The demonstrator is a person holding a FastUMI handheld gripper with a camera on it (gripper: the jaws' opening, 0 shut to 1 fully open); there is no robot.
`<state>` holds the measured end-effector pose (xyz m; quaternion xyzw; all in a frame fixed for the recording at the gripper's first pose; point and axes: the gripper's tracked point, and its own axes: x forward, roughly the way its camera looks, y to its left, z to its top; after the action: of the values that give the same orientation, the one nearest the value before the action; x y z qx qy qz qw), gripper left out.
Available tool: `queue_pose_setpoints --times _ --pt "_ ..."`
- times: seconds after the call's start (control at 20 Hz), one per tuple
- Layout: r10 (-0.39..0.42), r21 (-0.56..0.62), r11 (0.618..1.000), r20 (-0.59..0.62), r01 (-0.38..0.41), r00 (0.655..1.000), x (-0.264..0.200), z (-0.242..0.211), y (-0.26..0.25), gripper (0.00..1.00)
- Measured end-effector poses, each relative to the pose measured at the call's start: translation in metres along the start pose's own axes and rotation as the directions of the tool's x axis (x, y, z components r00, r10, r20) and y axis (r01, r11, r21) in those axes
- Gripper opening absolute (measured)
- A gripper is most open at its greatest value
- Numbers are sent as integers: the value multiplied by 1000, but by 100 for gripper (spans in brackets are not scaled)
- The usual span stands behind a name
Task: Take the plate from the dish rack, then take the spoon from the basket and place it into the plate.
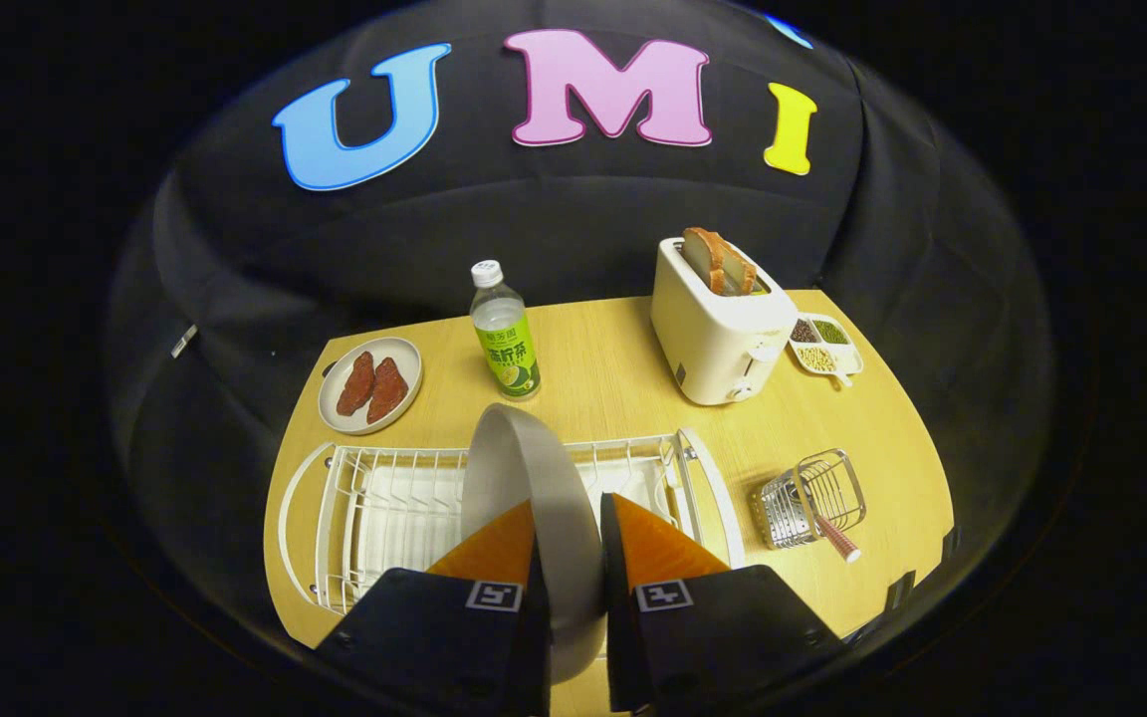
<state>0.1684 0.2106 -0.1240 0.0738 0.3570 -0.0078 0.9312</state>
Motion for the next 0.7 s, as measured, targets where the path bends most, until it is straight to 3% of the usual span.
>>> queue_pose_setpoints --times 0.25,0.5,0.7 --pt "194 3 981 -4 -194 981 -38 -2 -15 27" --pt "274 -53 961 29 -273 961 -96 -17 -73 26" --pt "372 -1 928 -11 -372 928 -137 -57 -114 26"
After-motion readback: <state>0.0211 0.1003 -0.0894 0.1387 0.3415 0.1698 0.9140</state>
